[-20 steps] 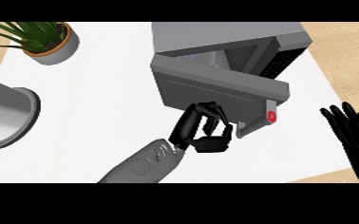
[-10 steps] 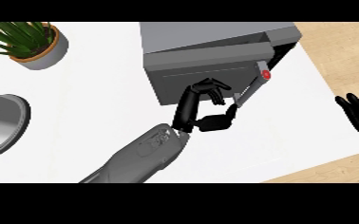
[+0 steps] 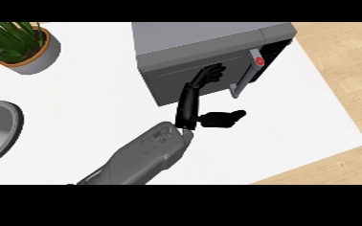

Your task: Pick up the milk, place it into the microwave and close the microwave

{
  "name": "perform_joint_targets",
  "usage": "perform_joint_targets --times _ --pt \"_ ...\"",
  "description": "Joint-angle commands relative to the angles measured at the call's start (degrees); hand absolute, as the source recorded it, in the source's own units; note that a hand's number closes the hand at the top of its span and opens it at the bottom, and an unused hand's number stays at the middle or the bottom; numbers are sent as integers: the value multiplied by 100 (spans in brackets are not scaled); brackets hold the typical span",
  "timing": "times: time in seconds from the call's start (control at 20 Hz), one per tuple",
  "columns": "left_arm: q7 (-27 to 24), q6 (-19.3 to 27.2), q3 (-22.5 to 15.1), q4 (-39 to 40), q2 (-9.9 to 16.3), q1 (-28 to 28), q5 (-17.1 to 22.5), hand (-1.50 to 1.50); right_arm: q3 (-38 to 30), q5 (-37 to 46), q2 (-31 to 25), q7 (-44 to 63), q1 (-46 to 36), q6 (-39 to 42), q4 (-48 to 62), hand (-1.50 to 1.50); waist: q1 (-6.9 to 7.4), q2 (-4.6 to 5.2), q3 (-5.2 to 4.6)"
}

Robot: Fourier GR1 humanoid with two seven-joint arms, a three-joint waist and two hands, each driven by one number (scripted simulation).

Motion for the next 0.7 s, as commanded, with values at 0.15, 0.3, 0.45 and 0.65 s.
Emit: perform_joint_targets --times 0.15,0.3,0.45,0.65 --pt "-196 210 419 195 4 -417 547 -150 -223 327 -273 -67 -352 -179 14 150 -55 114 4" --pt "-242 278 395 277 4 -491 648 -150 -189 445 -358 26 -521 -244 46 150 42 146 3" --pt "-354 258 388 331 4 -563 722 -150 -234 421 -375 -40 -624 -256 117 150 22 161 13" --pt "-453 228 367 369 4 -535 896 -150 -213 482 -434 5 -734 -272 188 150 37 185 9"
